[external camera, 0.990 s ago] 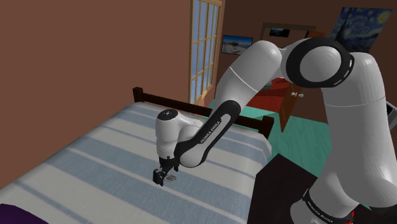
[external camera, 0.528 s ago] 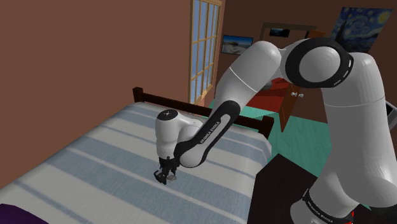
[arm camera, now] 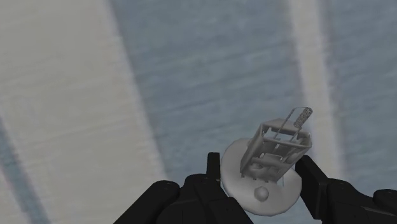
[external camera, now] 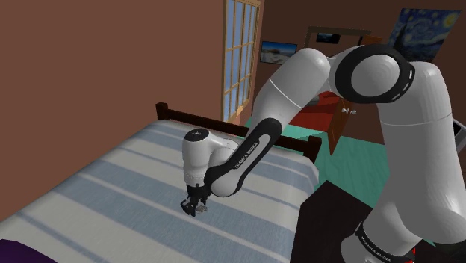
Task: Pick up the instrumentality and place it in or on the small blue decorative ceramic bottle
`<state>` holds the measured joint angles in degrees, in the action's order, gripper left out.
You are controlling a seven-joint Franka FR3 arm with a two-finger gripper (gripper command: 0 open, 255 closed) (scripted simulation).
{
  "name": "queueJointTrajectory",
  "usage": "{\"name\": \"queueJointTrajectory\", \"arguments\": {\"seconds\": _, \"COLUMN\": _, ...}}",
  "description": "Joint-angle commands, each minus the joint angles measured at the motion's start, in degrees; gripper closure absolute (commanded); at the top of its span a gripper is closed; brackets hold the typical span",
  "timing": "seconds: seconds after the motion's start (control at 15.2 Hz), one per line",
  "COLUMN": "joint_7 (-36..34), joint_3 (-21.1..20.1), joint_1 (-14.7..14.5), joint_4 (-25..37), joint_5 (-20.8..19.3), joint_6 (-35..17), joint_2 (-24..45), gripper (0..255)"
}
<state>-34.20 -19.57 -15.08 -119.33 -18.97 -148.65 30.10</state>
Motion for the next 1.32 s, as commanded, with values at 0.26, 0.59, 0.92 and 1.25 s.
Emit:
{"name": "queueJointTrajectory", "arguments": {"seconds": 0.26, "joint_7": 1.29, "joint_3": -1.55, "joint_1": 1.17, "joint_4": -0.46, "joint_5": 1.87, "joint_6": 2.67, "joint_2": -3.22, "gripper": 255}}
{"name": "queueJointTrajectory", "arguments": {"seconds": 0.59, "joint_7": 2.63, "joint_3": -2.97, "joint_1": 2.23, "joint_4": -0.61, "joint_5": 3.83, "joint_6": 5.47, "joint_2": -6.33, "gripper": 255}}
{"name": "queueJointTrajectory", "arguments": {"seconds": 0.92, "joint_7": 3.98, "joint_3": -4.20, "joint_1": 3.14, "joint_4": -0.43, "joint_5": 5.81, "joint_6": 8.39, "joint_2": -9.30, "gripper": 255}}
{"name": "queueJointTrajectory", "arguments": {"seconds": 1.25, "joint_7": 5.28, "joint_3": -5.21, "joint_1": 3.90, "joint_4": 0.07, "joint_5": 7.74, "joint_6": 11.44, "joint_2": -12.10, "gripper": 255}}
